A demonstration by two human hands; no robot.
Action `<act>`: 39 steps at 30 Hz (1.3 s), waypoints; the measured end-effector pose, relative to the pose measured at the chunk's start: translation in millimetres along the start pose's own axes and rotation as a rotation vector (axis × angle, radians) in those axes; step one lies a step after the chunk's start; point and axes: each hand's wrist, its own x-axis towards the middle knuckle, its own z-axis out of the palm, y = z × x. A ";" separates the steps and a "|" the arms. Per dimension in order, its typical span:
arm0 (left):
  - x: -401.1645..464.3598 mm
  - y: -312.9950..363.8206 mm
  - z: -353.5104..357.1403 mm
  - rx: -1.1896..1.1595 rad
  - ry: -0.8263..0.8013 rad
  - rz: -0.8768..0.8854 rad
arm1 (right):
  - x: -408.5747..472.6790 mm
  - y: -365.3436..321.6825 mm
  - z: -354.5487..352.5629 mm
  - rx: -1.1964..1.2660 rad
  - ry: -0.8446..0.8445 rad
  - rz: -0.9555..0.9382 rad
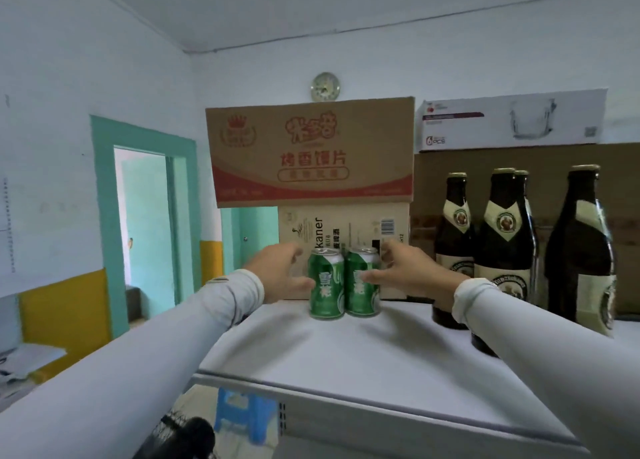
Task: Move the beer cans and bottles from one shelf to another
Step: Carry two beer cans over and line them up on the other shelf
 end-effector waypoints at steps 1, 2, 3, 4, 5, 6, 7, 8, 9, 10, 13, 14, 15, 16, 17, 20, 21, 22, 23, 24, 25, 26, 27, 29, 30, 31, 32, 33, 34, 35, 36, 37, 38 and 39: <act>9.4 -2.1 3.2 -0.039 -0.011 0.009 | 7.1 0.3 4.5 0.019 0.010 0.008; 18.5 -4.1 7.0 -0.090 -0.024 0.015 | 13.2 0.2 9.3 0.032 0.027 0.017; 27.5 -6.0 10.8 -0.143 -0.035 0.026 | 18.9 0.1 14.6 0.043 0.045 0.033; 36.0 -7.5 14.6 -0.183 -0.049 0.044 | 23.8 0.2 19.7 0.062 0.055 0.059; 43.8 -9.3 19.0 -0.206 -0.069 0.069 | 27.3 0.4 24.4 0.093 0.059 0.087; 51.3 -11.7 24.3 -0.225 -0.096 0.093 | 30.0 0.9 28.9 0.121 0.065 0.112; 58.0 -14.0 30.0 -0.264 -0.121 0.112 | 31.6 1.1 32.8 0.138 0.078 0.128; 63.9 -16.0 35.2 -0.327 -0.143 0.126 | 32.7 1.1 35.5 0.146 0.097 0.141; 69.1 -17.9 39.1 -0.395 -0.158 0.137 | 33.6 0.8 37.1 0.154 0.117 0.155; 72.1 -19.5 42.2 -0.454 -0.163 0.152 | 34.1 -0.4 37.8 0.157 0.134 0.166; 74.5 -25.2 48.5 -0.588 -0.143 0.189 | 30.3 -6.7 38.0 0.104 0.175 0.195; 73.2 -26.9 48.4 -0.612 -0.132 0.201 | 26.8 -9.9 37.6 0.075 0.192 0.203; 70.8 -28.2 47.7 -0.622 -0.116 0.216 | 21.6 -13.7 36.7 0.046 0.205 0.212; 68.5 -28.9 46.5 -0.621 -0.102 0.235 | 15.6 -17.0 34.7 0.020 0.213 0.222; 64.5 -28.6 44.7 -0.622 -0.092 0.256 | 7.7 -20.9 32.0 0.000 0.216 0.231; 49.5 -19.0 34.7 -0.643 -0.085 0.344 | -21.0 -32.8 17.9 -0.050 0.253 0.237; 44.1 -12.8 28.7 -0.651 -0.081 0.373 | -31.1 -37.2 11.2 -0.053 0.275 0.240; 37.1 -3.9 22.2 -0.660 -0.079 0.412 | -43.8 -41.6 2.9 -0.056 0.301 0.245; 29.2 8.5 16.0 -0.672 -0.081 0.454 | -60.2 -45.3 -7.3 -0.068 0.330 0.254; 20.8 23.1 9.3 -0.696 -0.084 0.502 | -78.1 -48.6 -20.0 -0.095 0.356 0.264; 12.2 39.1 3.4 -0.723 -0.087 0.551 | -97.4 -51.4 -34.5 -0.123 0.374 0.273; 3.8 57.2 -1.9 -0.744 -0.093 0.598 | -117.6 -52.1 -49.7 -0.142 0.392 0.285; -5.4 77.5 -6.6 -0.770 -0.105 0.642 | -139.2 -51.7 -65.8 -0.154 0.413 0.298; -25.0 123.5 -12.2 -0.826 -0.143 0.716 | -186.7 -46.9 -97.5 -0.195 0.472 0.339; -36.5 149.3 -13.2 -0.846 -0.156 0.758 | -213.0 -44.0 -112.5 -0.219 0.502 0.368; -48.8 176.5 -12.0 -0.860 -0.171 0.793 | -241.2 -40.4 -127.6 -0.237 0.522 0.398; -62.8 204.2 -10.2 -0.884 -0.193 0.825 | -270.2 -35.8 -141.5 -0.249 0.532 0.426; -77.3 232.4 -6.1 -0.907 -0.229 0.853 | -301.0 -31.0 -154.9 -0.265 0.541 0.455; -92.3 260.9 0.1 -0.925 -0.268 0.884 | -332.8 -26.5 -167.7 -0.293 0.558 0.491; -108.0 289.2 7.3 -0.938 -0.310 0.917 | -365.1 -20.7 -180.6 -0.330 0.579 0.541; -123.6 316.4 16.1 -0.948 -0.353 0.949 | -396.4 -14.6 -192.6 -0.368 0.598 0.595; -139.7 343.3 26.1 -0.959 -0.394 0.978 | -427.7 -7.7 -204.2 -0.395 0.616 0.651; -155.8 369.6 37.4 -0.970 -0.433 1.004 | -458.4 0.1 -214.9 -0.409 0.631 0.697; -173.0 394.5 47.8 -0.981 -0.468 1.023 | -487.5 8.4 -225.1 -0.413 0.643 0.738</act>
